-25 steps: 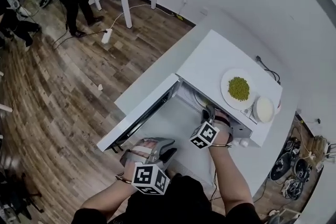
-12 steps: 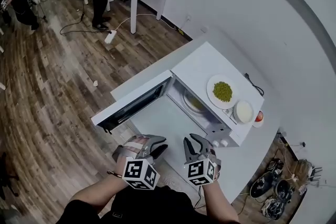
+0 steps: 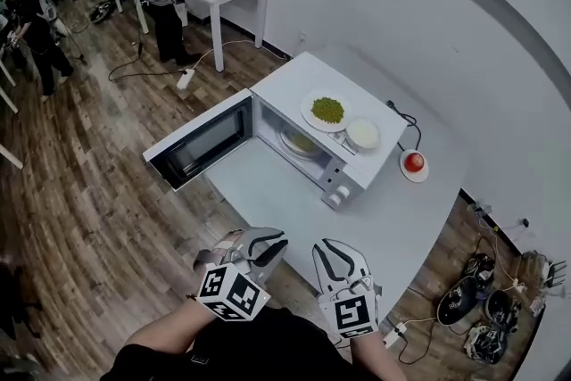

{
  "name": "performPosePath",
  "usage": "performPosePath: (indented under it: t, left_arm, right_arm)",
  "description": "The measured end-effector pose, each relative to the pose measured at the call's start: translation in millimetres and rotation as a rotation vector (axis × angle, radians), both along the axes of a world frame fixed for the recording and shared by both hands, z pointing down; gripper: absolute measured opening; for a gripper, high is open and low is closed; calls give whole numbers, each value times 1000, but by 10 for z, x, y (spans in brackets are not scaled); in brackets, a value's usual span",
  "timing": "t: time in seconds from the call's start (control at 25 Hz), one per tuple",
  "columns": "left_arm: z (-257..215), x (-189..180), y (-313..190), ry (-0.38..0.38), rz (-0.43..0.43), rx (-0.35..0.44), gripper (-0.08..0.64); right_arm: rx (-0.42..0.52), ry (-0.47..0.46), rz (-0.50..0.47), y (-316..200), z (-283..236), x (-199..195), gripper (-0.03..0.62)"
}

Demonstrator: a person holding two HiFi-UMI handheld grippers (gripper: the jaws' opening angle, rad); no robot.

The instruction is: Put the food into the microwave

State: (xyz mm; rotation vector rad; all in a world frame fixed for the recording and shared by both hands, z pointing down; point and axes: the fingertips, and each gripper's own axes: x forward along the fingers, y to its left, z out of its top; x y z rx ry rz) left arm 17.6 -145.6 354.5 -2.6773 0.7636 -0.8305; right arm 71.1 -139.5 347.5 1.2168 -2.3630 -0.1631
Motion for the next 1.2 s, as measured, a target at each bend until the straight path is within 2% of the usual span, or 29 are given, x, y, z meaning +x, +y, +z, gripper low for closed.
performPosePath:
  t: [0.08, 0.2, 0.28, 0.44, 0.56, 0.84, 1.0, 1.2]
  left_arm:
    - [-41, 167, 242, 83, -16, -60, 63]
    - [-48, 328, 476, 226, -69, -186, 57]
    - [-127, 435, 617, 311, -84, -233, 55]
    - [-332, 600, 916, 325, -37, -185, 51]
    - [-477, 654, 1076, 381, 8, -186, 46]
    - [-585, 751, 1082, 423, 94, -203, 41]
    - [-739, 745, 1007, 440, 119, -167, 41]
    - [-778, 697, 910, 466, 113, -167, 37]
  right_arm:
    - [8, -67, -12, 325, -72, 101, 64]
    - [-34, -286, -11, 732, -178, 254, 50]
    - [-69, -408, -3, 951, -237, 364, 31]
    - [-77, -525, 52, 1276, -338, 551, 21]
    - [-45, -593, 101, 1411, -447, 652, 16]
    - [34, -680, 204, 1380, -650, 926, 15]
    - [54, -664, 215, 1305, -684, 896, 14]
    - [52, -636, 209, 1219, -693, 856, 14]
